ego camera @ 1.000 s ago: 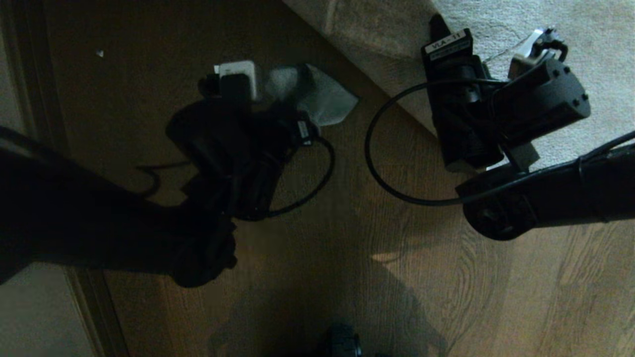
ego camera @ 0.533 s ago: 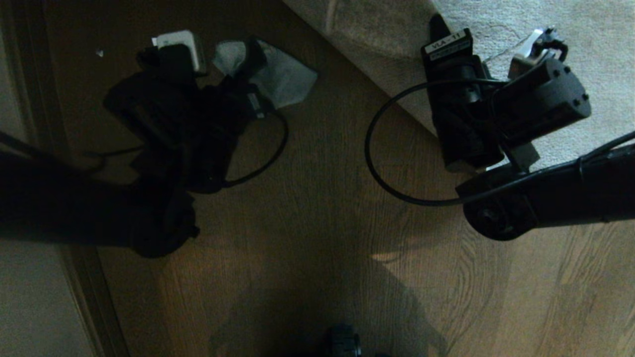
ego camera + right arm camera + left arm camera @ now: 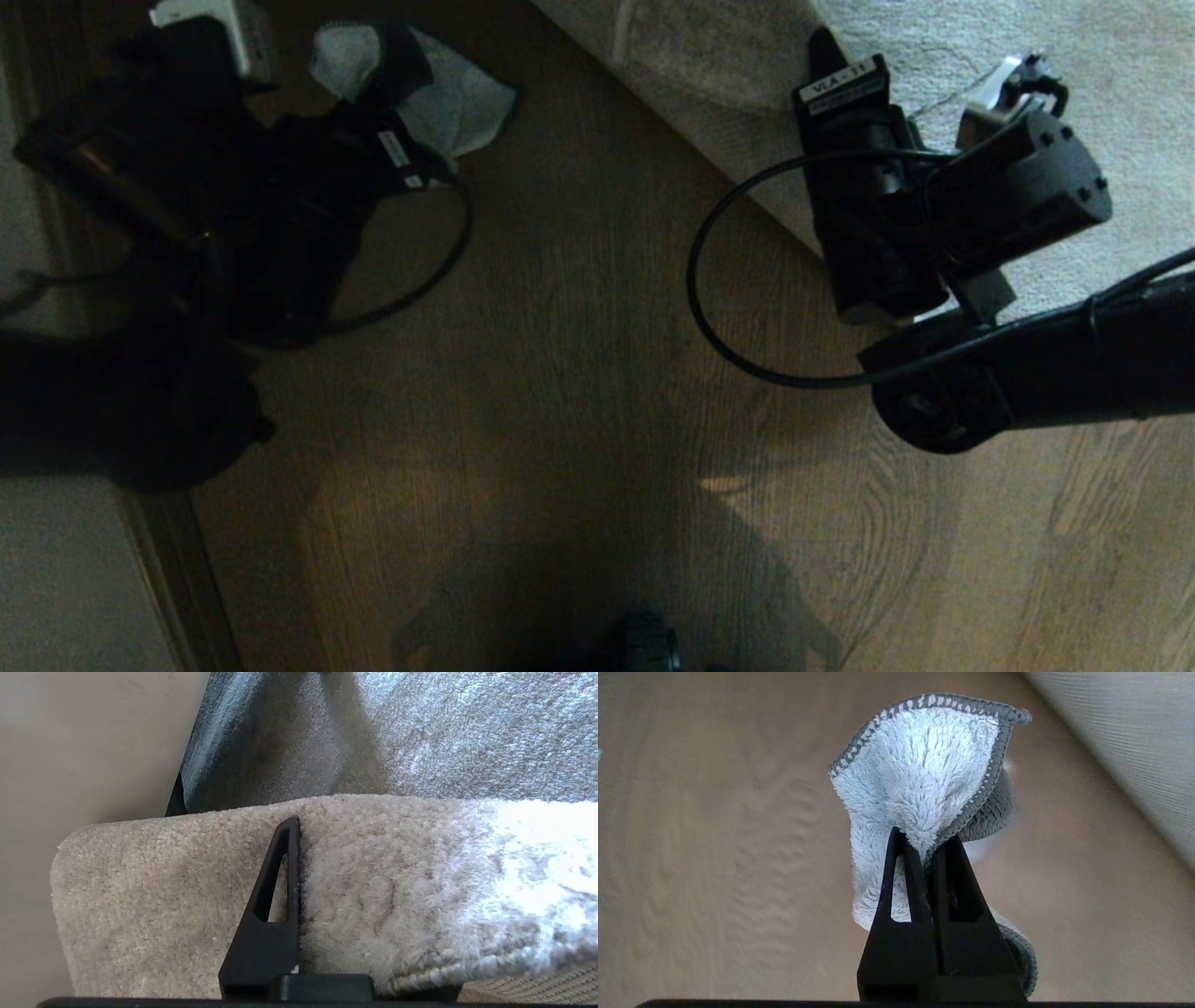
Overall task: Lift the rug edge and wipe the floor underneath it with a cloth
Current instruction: Wipe the floor under the carpet with a rag
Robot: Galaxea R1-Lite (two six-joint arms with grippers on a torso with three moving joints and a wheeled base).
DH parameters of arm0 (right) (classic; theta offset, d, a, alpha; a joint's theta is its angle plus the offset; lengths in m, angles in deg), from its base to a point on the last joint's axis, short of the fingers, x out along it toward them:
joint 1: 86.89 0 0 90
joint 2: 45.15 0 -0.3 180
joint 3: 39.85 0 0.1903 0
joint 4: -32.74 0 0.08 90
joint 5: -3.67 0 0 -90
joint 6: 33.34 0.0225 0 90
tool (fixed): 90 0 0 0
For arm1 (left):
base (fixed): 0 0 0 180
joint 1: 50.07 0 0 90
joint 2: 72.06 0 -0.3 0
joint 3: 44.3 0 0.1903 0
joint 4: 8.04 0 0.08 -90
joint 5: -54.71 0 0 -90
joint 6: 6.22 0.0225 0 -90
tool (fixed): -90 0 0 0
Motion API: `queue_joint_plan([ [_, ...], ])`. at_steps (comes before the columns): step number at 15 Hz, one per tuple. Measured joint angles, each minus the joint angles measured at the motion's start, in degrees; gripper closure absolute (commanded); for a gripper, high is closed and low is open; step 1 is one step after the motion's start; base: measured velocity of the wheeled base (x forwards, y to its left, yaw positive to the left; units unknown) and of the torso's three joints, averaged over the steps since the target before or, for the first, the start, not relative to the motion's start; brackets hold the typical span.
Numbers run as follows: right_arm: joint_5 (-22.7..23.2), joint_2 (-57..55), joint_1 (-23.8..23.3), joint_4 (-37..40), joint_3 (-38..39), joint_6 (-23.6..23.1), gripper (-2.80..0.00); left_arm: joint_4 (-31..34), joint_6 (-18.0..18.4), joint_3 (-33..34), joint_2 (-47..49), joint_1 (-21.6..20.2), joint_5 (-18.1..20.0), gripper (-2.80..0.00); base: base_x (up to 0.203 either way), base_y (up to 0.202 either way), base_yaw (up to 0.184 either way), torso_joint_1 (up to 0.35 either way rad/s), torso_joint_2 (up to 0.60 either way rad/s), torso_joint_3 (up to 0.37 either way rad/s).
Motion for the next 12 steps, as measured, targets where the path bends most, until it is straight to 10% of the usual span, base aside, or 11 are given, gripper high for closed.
queue_joint_plan([
  [12, -0.02, 0.00, 0.00, 0.00, 0.00, -0.16, 0.00, -4.83, 0.03, 13.36, -1.72, 19.27, -0.59, 0.00, 0.000, 0.000, 0.000, 0.000, 0.00, 0.000],
])
